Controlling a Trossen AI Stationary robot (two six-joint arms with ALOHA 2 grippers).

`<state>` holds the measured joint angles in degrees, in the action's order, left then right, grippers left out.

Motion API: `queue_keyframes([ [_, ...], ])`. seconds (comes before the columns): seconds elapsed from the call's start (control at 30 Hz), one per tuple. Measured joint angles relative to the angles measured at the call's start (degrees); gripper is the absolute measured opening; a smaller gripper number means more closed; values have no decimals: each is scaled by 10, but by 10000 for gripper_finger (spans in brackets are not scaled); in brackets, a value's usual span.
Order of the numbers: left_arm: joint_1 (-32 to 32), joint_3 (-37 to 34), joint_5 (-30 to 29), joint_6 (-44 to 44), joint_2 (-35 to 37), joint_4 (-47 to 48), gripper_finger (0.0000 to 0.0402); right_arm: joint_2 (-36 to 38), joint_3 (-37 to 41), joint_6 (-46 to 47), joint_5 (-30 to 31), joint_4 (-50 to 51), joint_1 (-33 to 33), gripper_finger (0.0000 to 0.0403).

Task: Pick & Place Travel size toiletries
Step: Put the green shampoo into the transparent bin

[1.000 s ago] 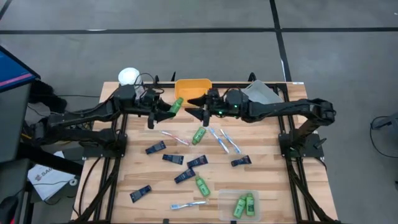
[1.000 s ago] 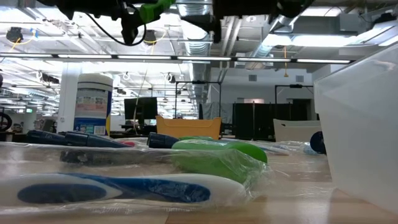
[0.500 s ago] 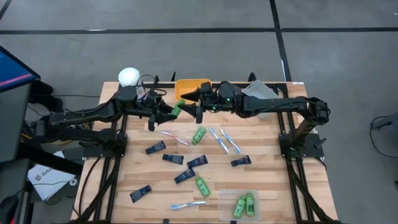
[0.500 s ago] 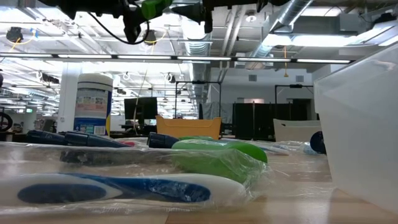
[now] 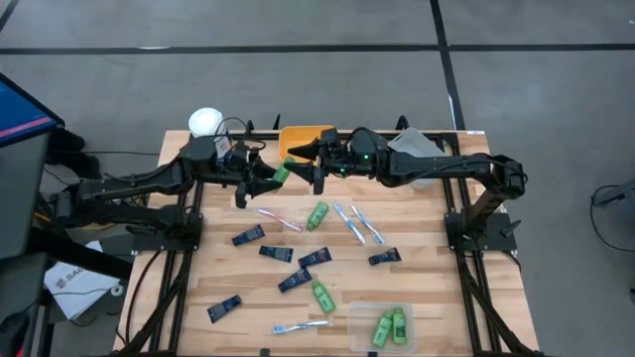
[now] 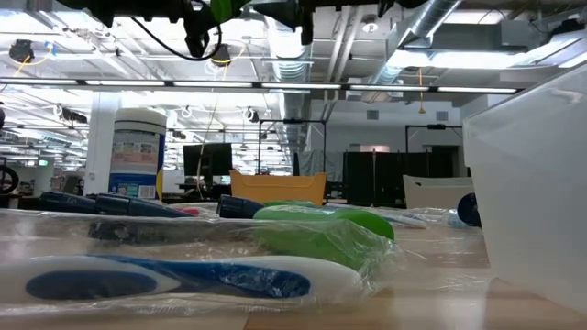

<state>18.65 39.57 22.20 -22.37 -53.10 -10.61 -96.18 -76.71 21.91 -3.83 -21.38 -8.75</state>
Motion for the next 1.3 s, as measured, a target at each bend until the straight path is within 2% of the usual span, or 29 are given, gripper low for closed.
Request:
queue_keyframes([
  [0.53, 0, 0, -1, 4, 0, -6, 168, 0, 0, -21, -23, -11, 2, 84],
  [0.97, 0, 0, -2, -2, 0, -9, 174, 5, 1, -24, -23, -16, 2, 82],
  [1.2, -9, 0, -2, 9, 1, -10, 229, 36, 1, -26, -21, -8, -9, 82],
  [1.3, -16, 0, 2, 8, 0, -6, 258, 53, 0, -26, -18, 30, -11, 82],
])
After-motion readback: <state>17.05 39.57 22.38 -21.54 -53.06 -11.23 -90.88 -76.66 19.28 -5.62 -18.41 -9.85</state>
